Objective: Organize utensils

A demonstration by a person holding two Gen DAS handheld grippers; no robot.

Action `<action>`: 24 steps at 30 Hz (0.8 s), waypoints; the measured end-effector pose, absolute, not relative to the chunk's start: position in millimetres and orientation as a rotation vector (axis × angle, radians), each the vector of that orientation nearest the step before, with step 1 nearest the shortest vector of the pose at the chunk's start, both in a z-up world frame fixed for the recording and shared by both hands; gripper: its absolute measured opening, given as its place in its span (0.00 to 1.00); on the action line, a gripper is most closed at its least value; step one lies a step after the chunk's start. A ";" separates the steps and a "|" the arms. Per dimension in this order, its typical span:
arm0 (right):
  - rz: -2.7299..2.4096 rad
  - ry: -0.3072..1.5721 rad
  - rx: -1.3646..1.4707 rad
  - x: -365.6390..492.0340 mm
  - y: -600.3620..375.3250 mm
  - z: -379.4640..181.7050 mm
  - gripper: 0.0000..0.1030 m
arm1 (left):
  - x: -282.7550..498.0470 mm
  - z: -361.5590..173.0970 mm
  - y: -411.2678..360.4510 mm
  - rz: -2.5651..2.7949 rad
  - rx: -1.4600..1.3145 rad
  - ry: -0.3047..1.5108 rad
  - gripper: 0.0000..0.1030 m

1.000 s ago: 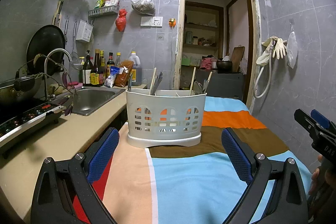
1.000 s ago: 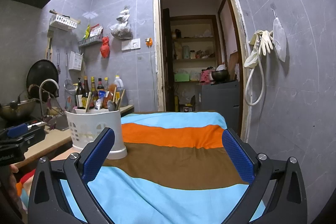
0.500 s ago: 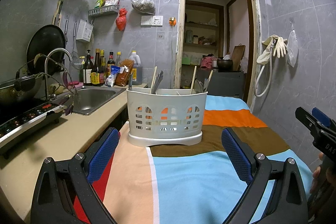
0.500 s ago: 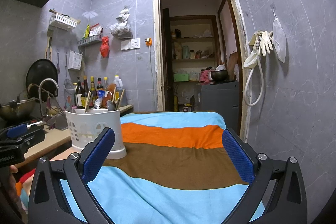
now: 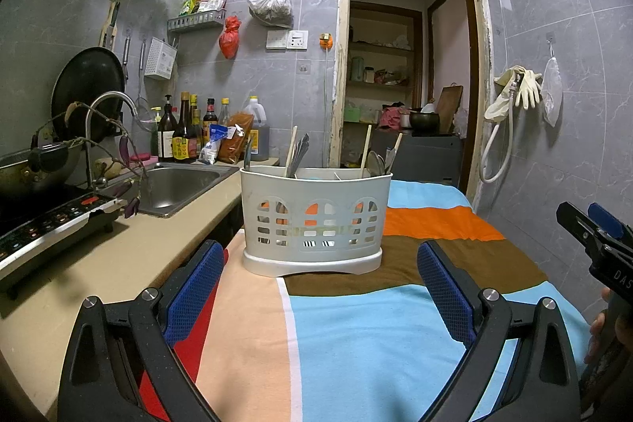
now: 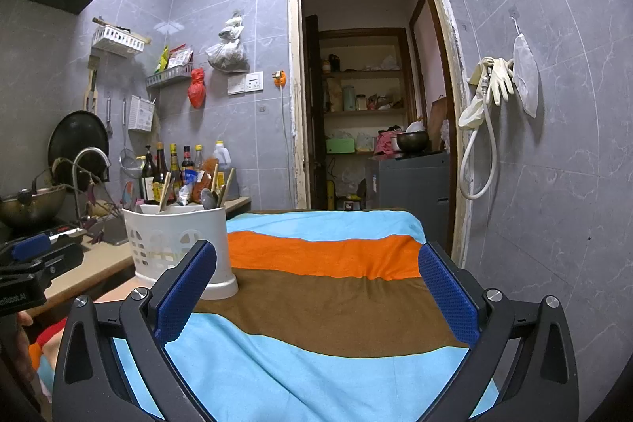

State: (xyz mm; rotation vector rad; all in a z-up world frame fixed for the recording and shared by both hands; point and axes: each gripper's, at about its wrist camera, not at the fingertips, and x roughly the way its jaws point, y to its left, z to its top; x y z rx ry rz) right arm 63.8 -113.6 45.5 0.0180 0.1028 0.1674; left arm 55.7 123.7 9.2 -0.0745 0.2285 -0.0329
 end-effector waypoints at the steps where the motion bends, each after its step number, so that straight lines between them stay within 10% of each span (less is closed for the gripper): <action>1: 0.167 0.103 0.018 63.7 -113.6 45.6 1.00 | 55.6 9.3 123.9 -0.032 -0.074 0.229 0.93; 24: 0.167 0.103 0.017 63.8 -113.1 45.9 1.00 | 55.2 8.3 124.7 -0.033 -0.074 0.230 0.93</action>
